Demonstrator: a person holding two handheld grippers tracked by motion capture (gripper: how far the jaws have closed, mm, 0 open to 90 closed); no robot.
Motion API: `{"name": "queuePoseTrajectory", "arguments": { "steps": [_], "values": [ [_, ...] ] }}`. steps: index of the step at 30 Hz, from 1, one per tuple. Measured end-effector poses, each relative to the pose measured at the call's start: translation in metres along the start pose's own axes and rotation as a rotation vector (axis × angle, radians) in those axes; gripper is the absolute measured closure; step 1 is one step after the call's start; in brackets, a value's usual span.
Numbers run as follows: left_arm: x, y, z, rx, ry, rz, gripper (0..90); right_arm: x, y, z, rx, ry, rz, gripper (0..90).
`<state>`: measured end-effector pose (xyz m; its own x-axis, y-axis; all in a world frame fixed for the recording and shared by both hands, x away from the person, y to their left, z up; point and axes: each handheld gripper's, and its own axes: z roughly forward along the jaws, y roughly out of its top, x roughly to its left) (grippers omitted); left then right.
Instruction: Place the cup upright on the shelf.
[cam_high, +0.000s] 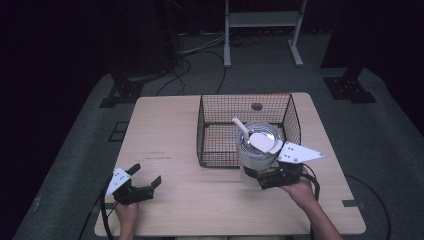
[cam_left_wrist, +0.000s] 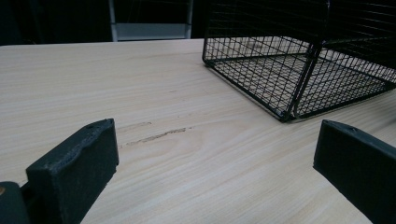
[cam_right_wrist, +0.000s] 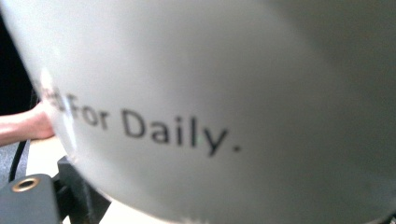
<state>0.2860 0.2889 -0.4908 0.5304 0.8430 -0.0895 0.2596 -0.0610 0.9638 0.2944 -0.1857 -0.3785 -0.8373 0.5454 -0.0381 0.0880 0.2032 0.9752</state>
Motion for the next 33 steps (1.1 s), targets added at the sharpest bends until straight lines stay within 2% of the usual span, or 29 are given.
{"name": "queuePoseTrajectory", "arguments": {
  "steps": [3,13,18,33],
  "values": [
    [0.0,0.0,0.0,-0.001,0.0,0.001,0.0,-0.003,0.007,0.002,-0.007,0.003,0.009,8.3],
    [0.0,0.0,0.0,-0.002,0.0,0.001,0.0,-0.015,0.036,0.013,-0.023,0.005,-0.01,8.3],
    [0.0,0.0,0.0,-0.005,-0.001,0.0,0.0,-0.023,0.05,0.021,-0.03,0.014,0.011,8.3],
    [0.001,0.0,0.0,-0.007,-0.003,0.002,0.0,-0.05,0.065,0.053,-0.023,-0.011,0.032,8.2]
  ]
}}
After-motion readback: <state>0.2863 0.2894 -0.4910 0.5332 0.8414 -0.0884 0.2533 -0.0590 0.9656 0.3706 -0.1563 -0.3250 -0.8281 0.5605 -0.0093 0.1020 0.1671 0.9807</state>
